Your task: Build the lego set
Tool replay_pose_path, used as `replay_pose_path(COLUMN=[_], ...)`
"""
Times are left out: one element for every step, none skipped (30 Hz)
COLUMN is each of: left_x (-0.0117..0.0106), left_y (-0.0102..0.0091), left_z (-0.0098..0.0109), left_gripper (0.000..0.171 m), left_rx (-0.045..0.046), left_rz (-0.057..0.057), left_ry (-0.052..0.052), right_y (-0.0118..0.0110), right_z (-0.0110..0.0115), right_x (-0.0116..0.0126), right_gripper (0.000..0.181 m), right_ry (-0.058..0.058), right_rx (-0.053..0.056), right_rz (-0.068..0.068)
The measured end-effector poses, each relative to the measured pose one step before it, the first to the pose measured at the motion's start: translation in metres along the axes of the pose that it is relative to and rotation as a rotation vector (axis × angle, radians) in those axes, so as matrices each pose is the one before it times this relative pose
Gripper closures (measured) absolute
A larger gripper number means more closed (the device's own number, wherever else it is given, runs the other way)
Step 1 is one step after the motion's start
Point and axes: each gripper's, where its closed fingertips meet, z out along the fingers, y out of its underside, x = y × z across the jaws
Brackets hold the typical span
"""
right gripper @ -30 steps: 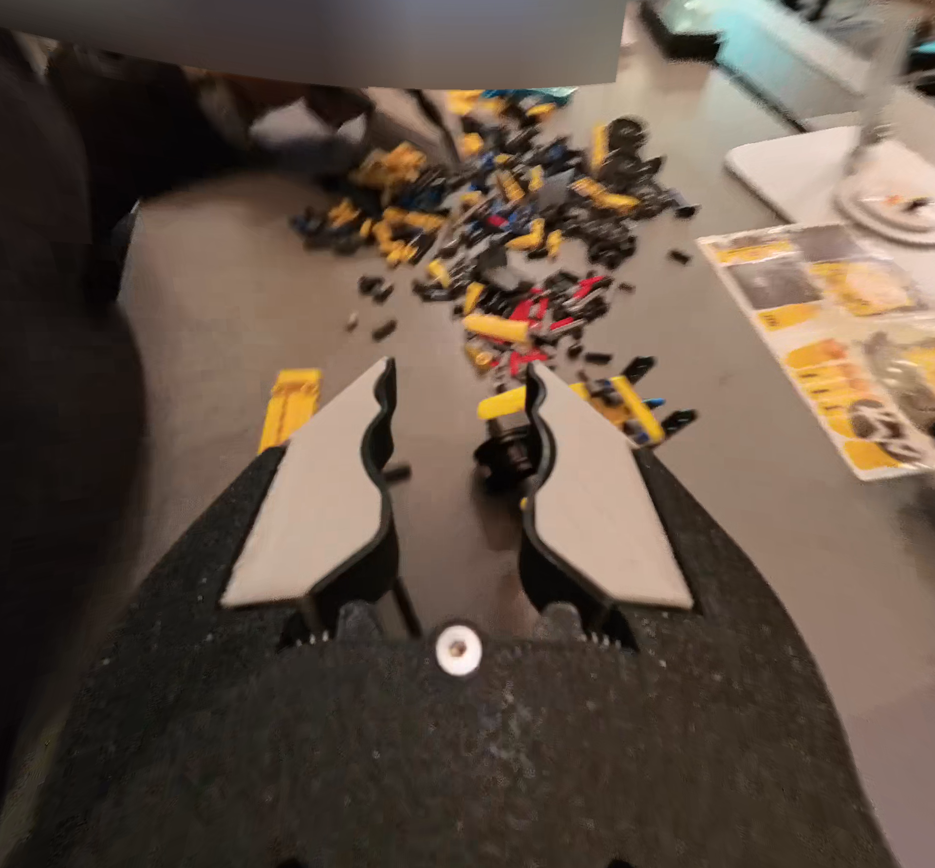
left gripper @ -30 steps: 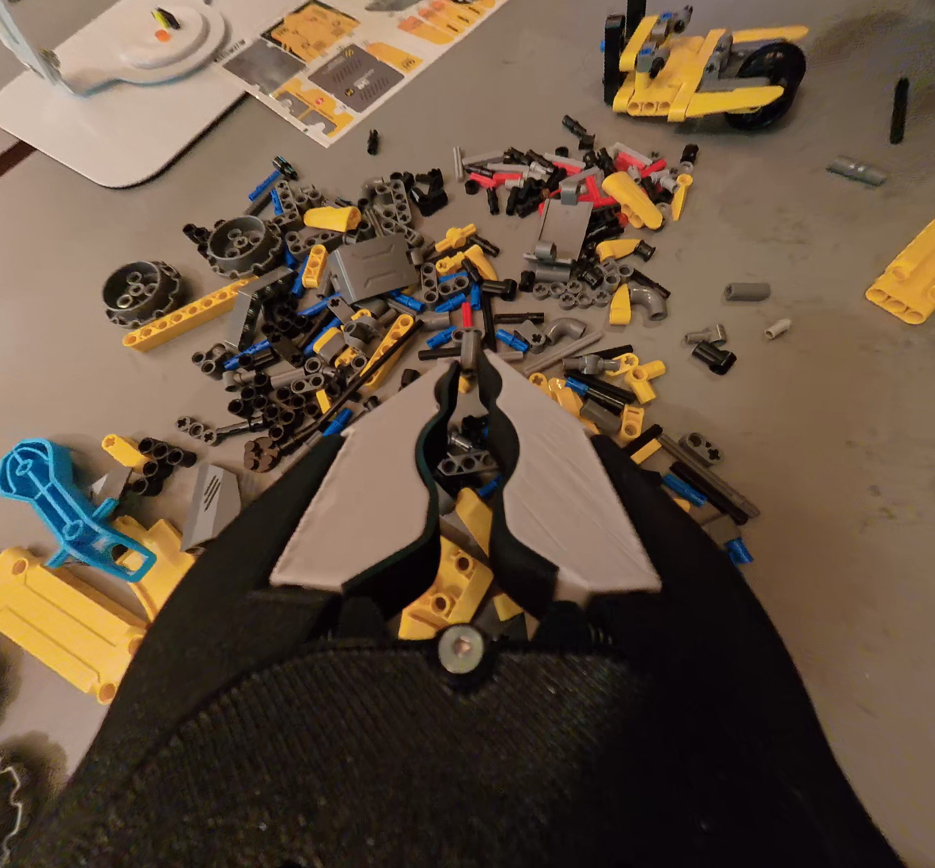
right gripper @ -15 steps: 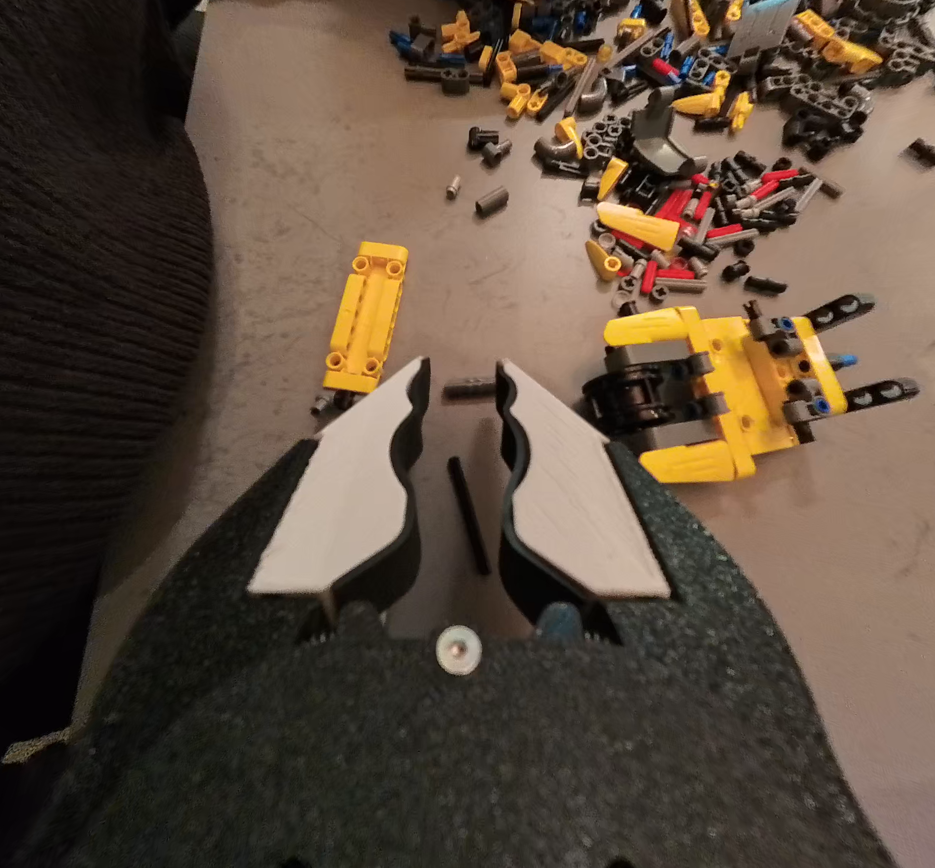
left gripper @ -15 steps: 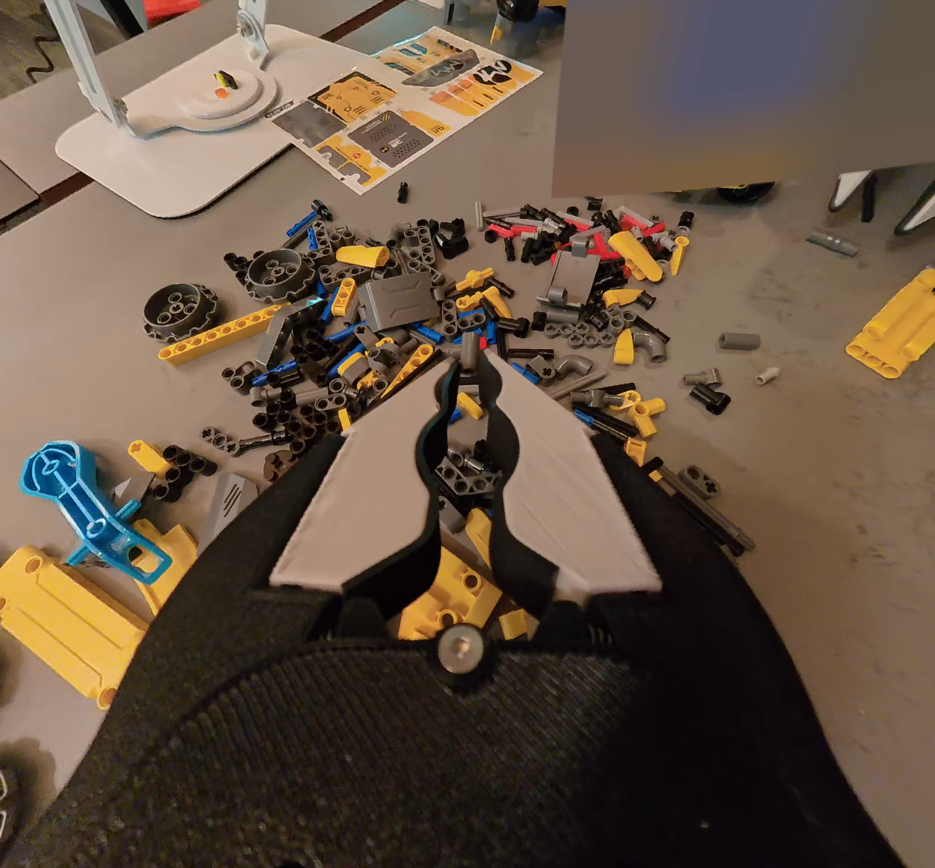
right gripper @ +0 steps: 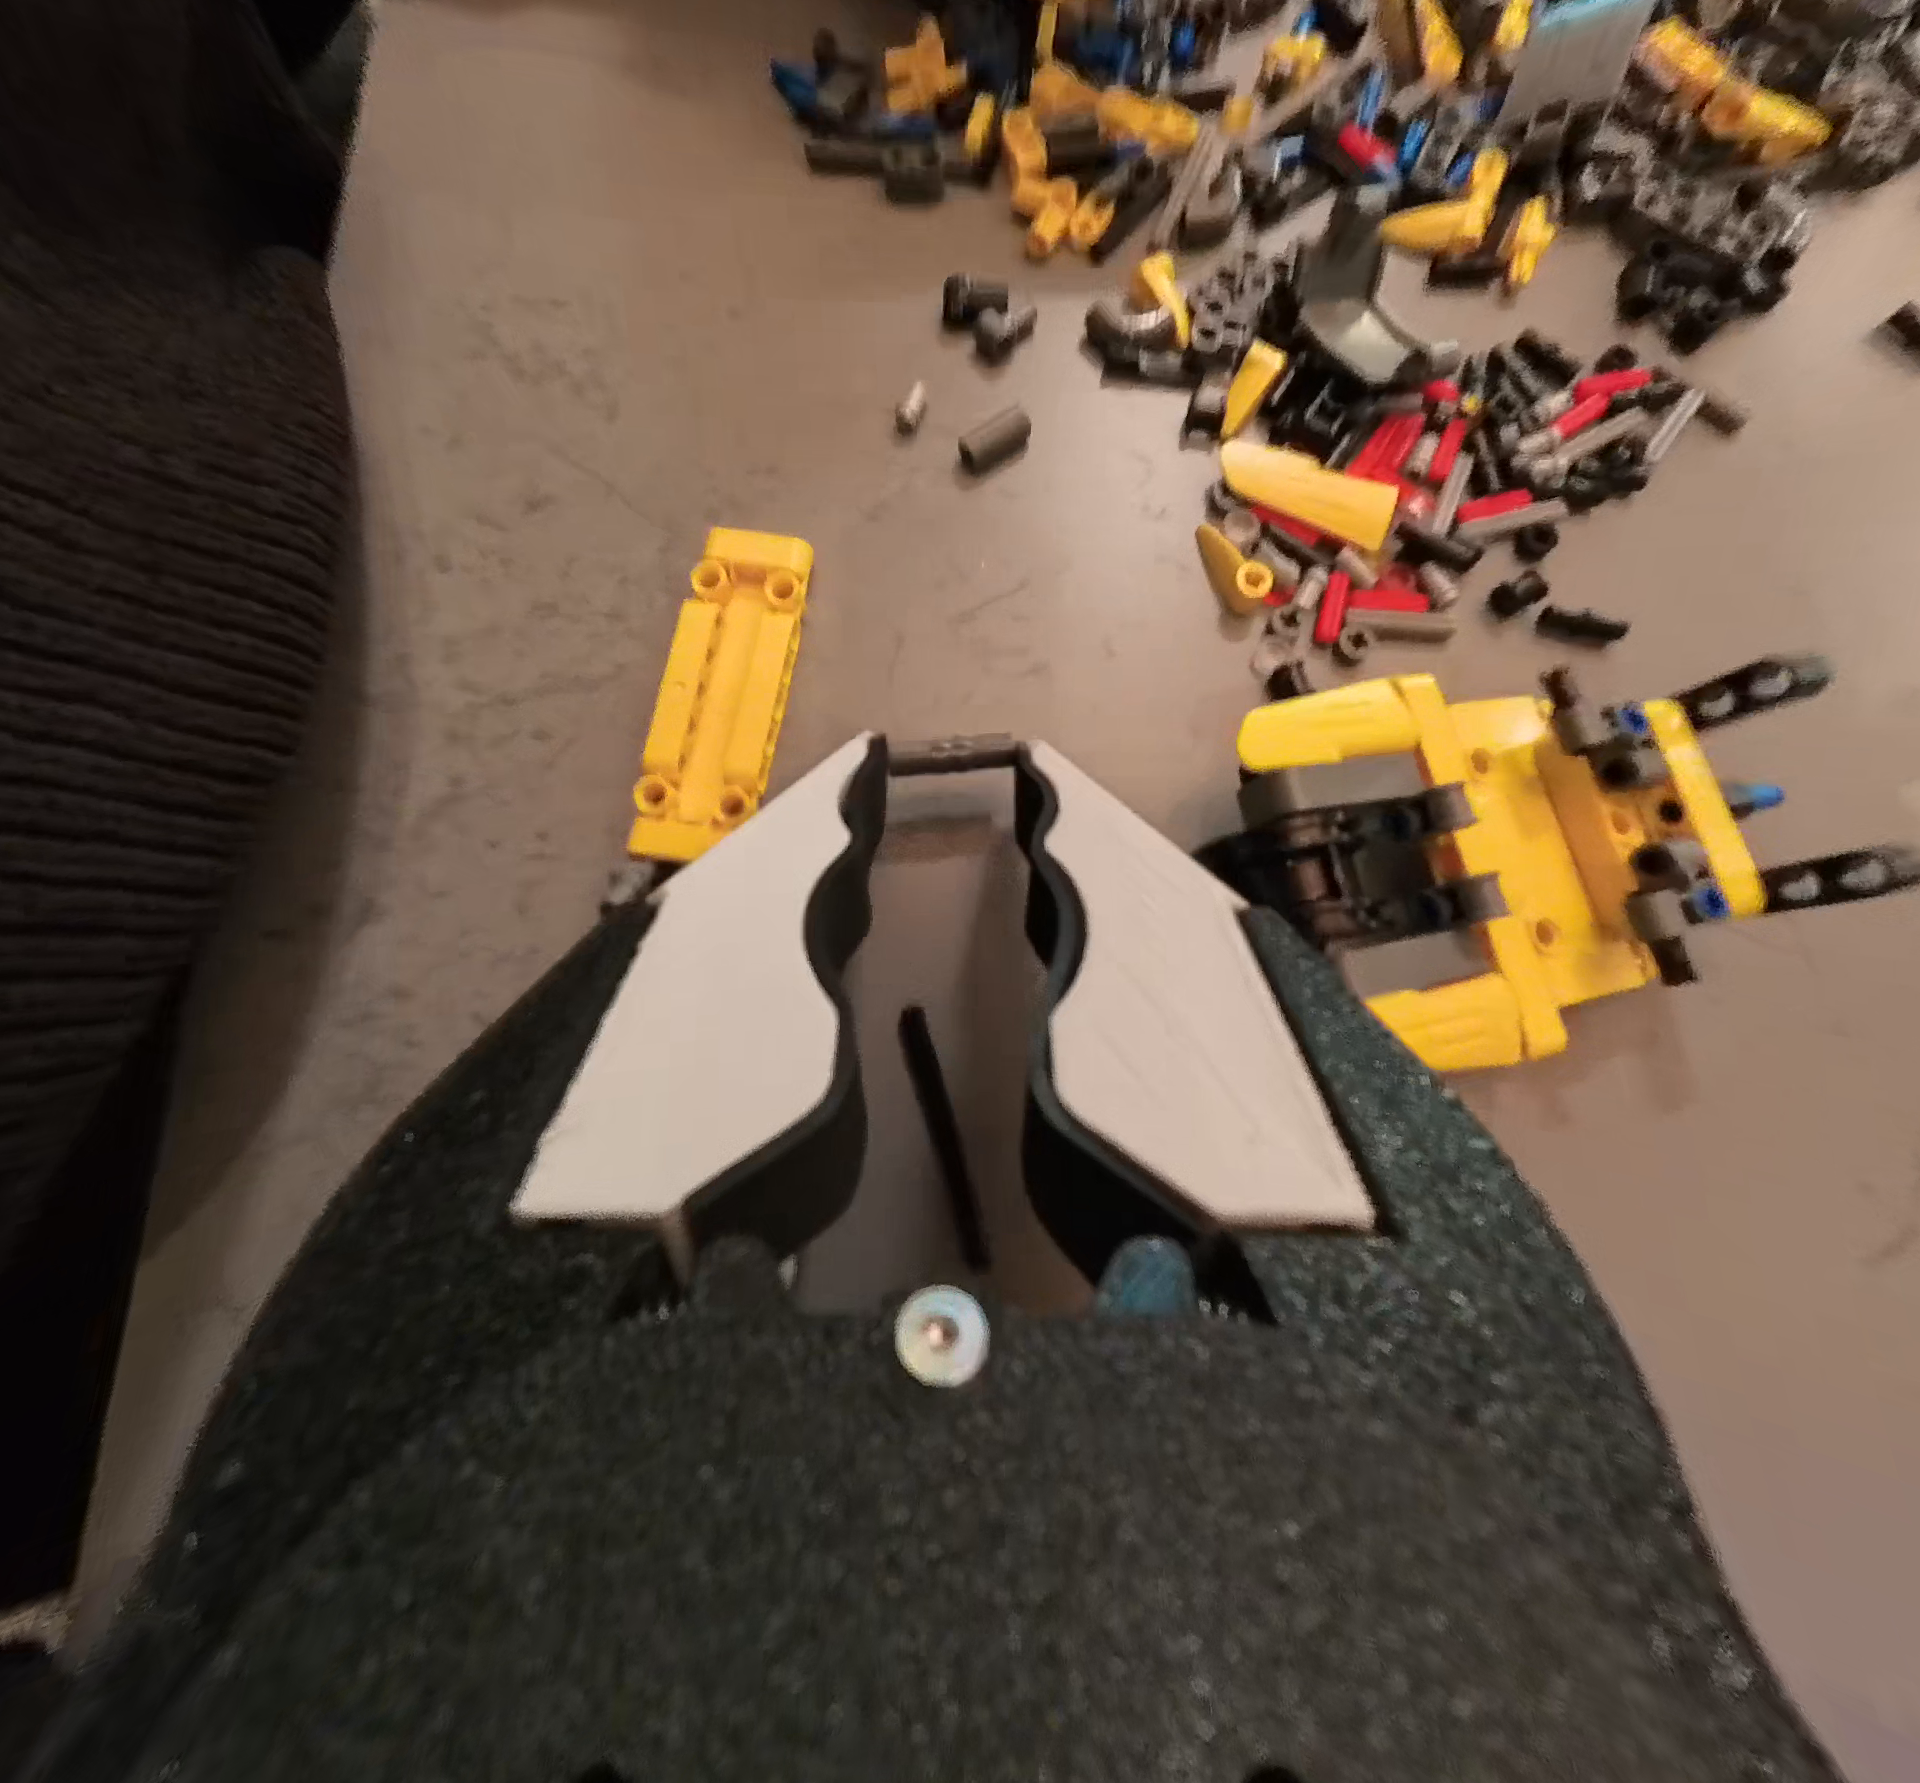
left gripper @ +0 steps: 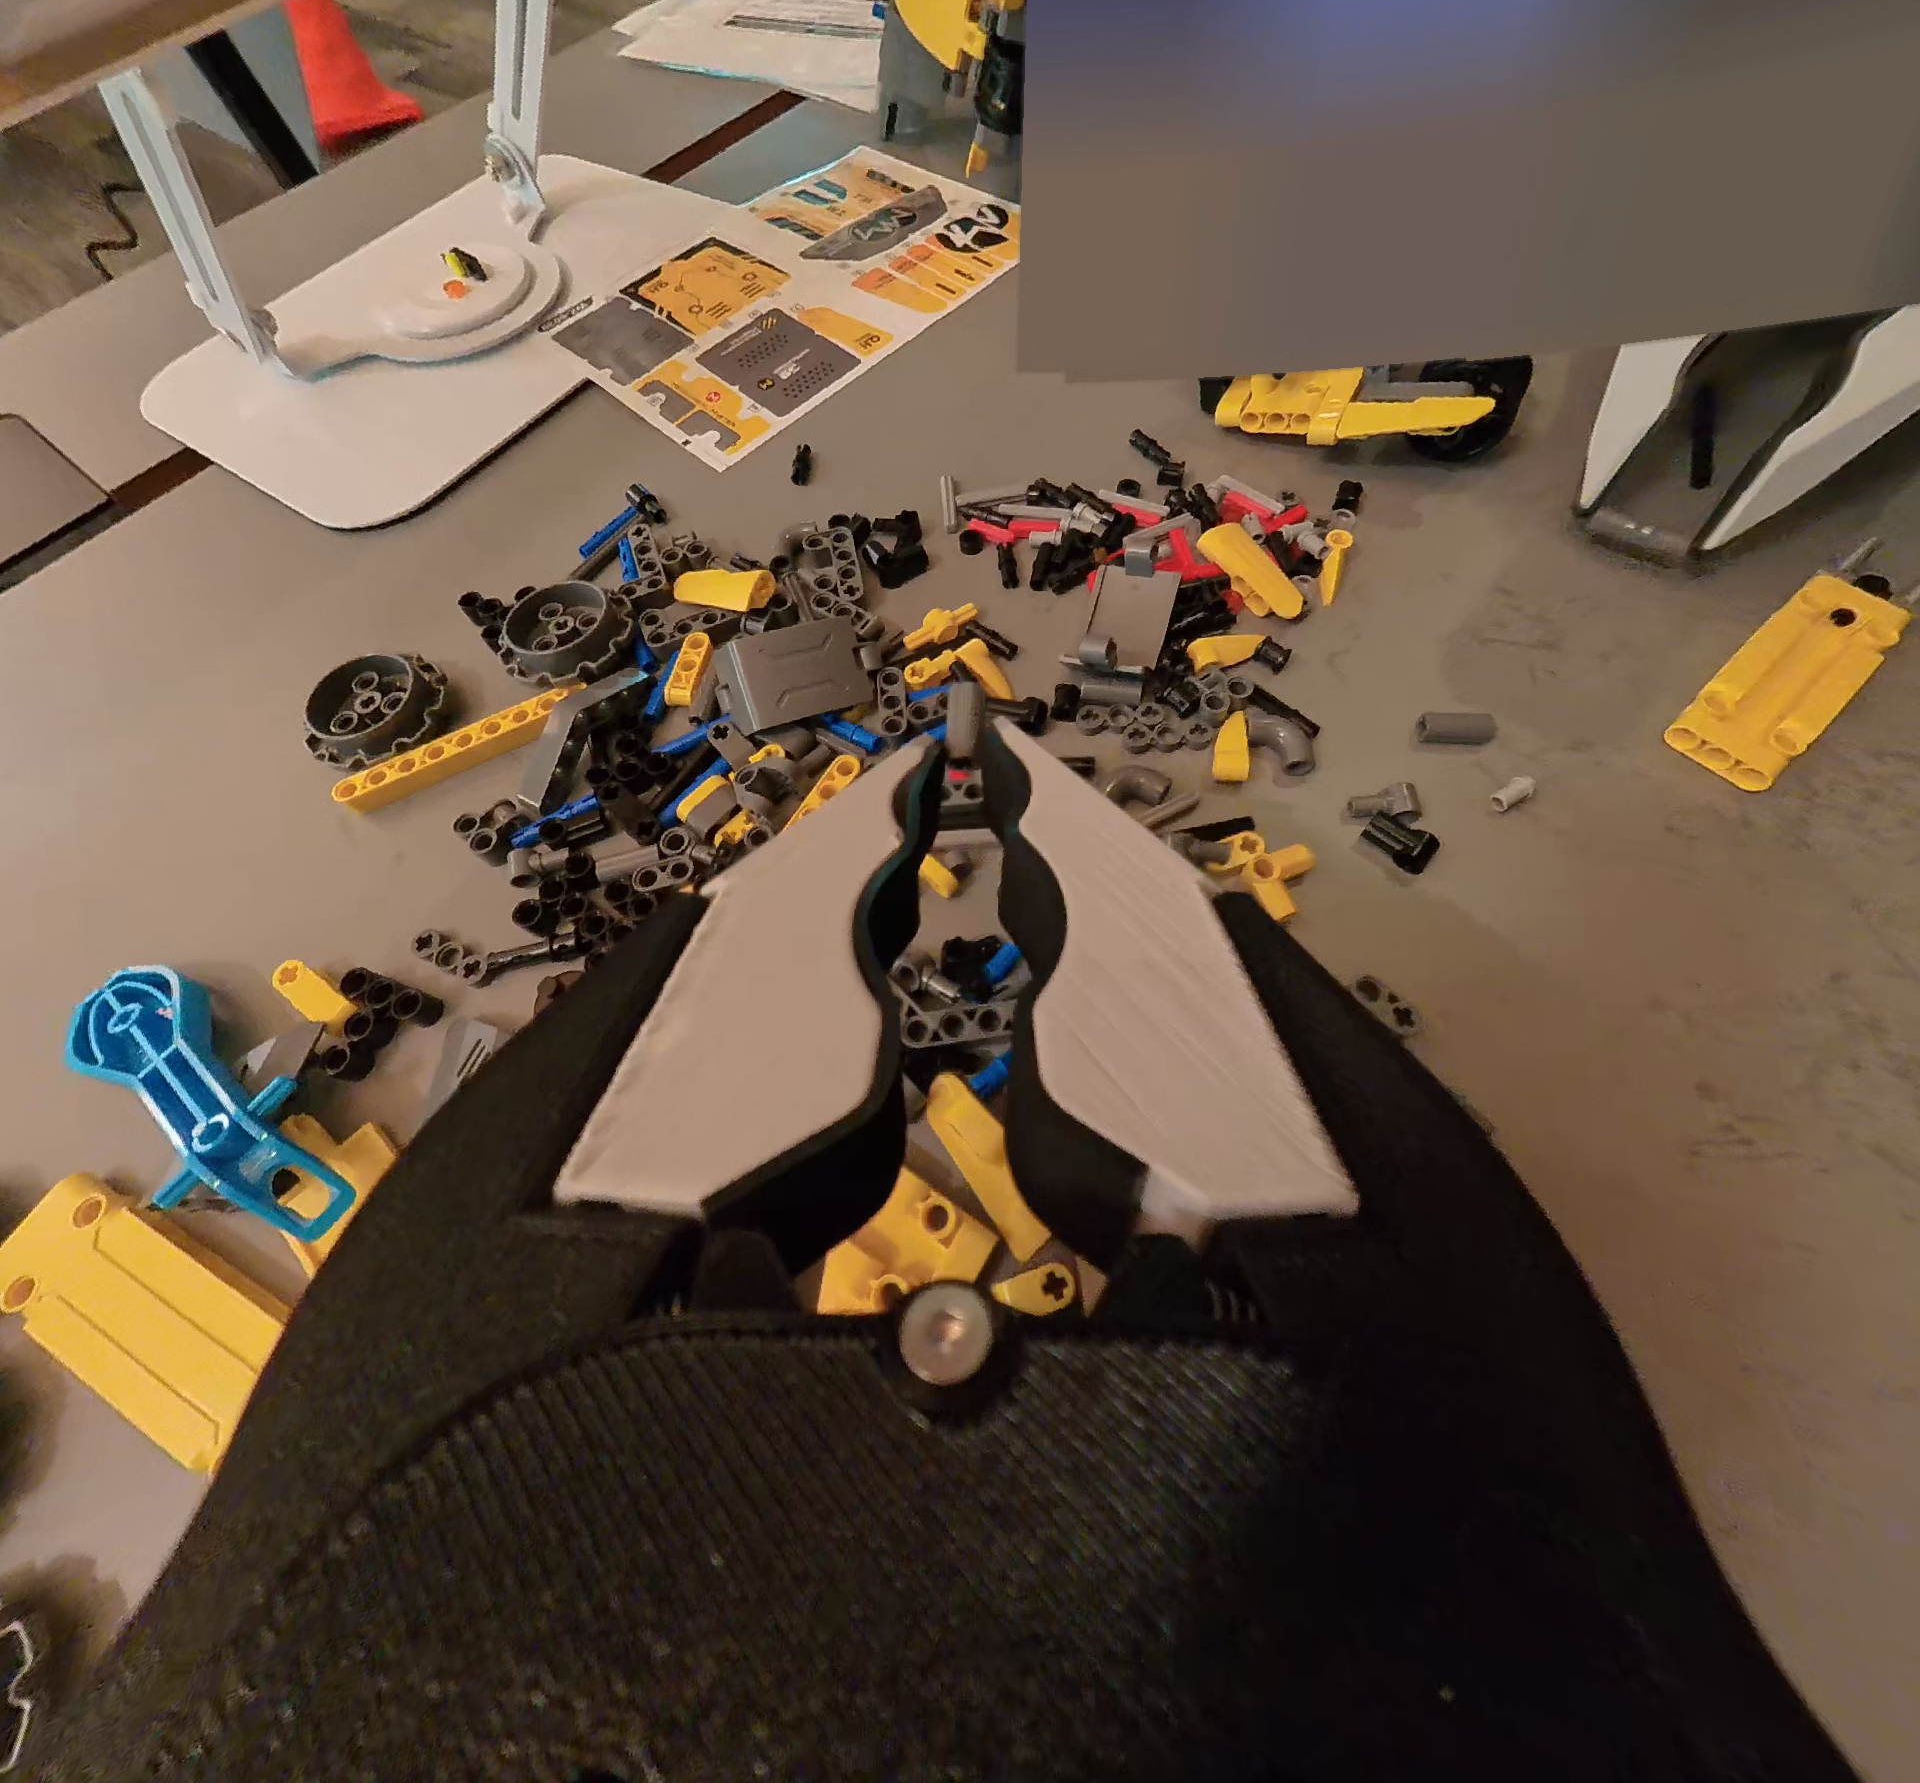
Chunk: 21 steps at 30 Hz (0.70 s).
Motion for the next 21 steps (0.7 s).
replay_pose_path(left_x=[0.001,0.00071,0.00059,0.00039,0.0004,0.00044,0.00028,0.00043,0.00054,0.00076,0.00108,0.00122,0.00127,0.00139,0.00144,0.00185,0.00178,0.00207,0.00235,0.0025,0.00191], left_y=[-0.00098,-0.00078,-0.00087,-0.00094,-0.00112,-0.00141,-0.00141,-0.00134,-0.00132,-0.00138,-0.0015,-0.00129,-0.00125,-0.0012,-0.00116,-0.00102,-0.00106,-0.00109,-0.00111,-0.00088,-0.0008], left_z=[-0.00017,-0.00021,-0.00035,-0.00063,-0.00084,-0.00105,-0.0011,-0.00096,-0.00091,-0.00094,-0.00083,-0.00082,-0.00072,-0.00063,-0.00052,-0.00035,-0.00021,-0.00006,0.00012,0.0002,0.0003], left_gripper=[0.168,0.168,0.168,0.168,0.168,0.168,0.168,0.168,0.168,0.168,0.168,0.168,0.168,0.168,0.168,0.168,0.168,0.168,0.168,0.168,0.168], left_rx=[0.00164,0.00095,0.0014,0.00265,0.00444,0.00615,0.00658,0.00616,0.00571,0.00632,0.00662,0.00552,0.00541,0.00516,0.00439,0.0031,0.00371,0.00509,0.00483,0.00334,0.00236], left_rz=[0.0046,0.0054,0.0052,0.0042,0.0026,0.002,0.0015,0.001,0.0007,0.0009,0.0011,0.0017,0.0038,0.0051,0.0048,0.0047,0.0062,0.0066,0.0055,0.004,0.0041], left_ry=[0.0003,-0.0008,-0.0015,-0.0016,-0.0011,-0.0005,-0.0007,-0.0001,0.0009,0.0021,0.0033,0.0039,0.003,0.0023,0.0033,0.0046,0.0042,0.0053,0.0085,0.0086,0.0053], right_y=[-0.00799,-0.00786,-0.00692,-0.00583,-0.00517,-0.00544,-0.00601,-0.00678,-0.00704,-0.0066,-0.00609,-0.00539,-0.00539,-0.00624,-0.00703,-0.00656,-0.00485,-0.00283,-0.00107,-0.00062,-0.00064], right_z=[0.0,0.00061,0.00146,0.00222,0.0028,0.00328,0.00372,0.00435,0.00485,0.00534,0.00615,0.00646,0.00633,0.00588,0.00508,0.00454,0.00403,0.00305,0.00127,-0.0004,-0.00188], right_x=[0.00165,0.00382,0.00447,0.00529,0.00726,0.00726,0.00707,0.00626,0.00388,0.00171,-0.00038,-0.00093,0.00018,-0.00048,-0.0005,0.00159,0.00261,0.0007,0.00025,0.00099,0.0006], right_gripper=[0.157,0.157,0.157,0.157,0.157,0.157,0.157,0.157,0.157,0.157,0.157,0.157,0.157,0.157,0.158,0.157,0.153,0.145,0.144,0.143,0.139], right_ry=[0.0068,0.0192,0.0232,0.0293,0.041,0.0411,0.0396,0.0336,0.0208,0.0105,0.0007,-0.0028,0.0019,-0.0038,-0.0041,0.0101,0.019,0.0123,0.0127,0.0175,0.0112], right_rx=[0.0373,0.0342,0.0267,0.0163,0.0095,0.0074,0.0081,0.0112,0.0099,0.007,0.0073,0.0079,0.0107,0.0172,0.0226,0.0218,0.0167,0.0096,0.0027,0.0033,0.0062], right_rz=[0.001,0.0015,0.0021,0.0035,0.0061,0.0084,0.0162,0.0255,0.028,0.0277,0.0262,0.0322,0.044,0.0468,0.0501,0.0484,0.0338,0.0122,-0.0031,-0.0088,-0.0112])
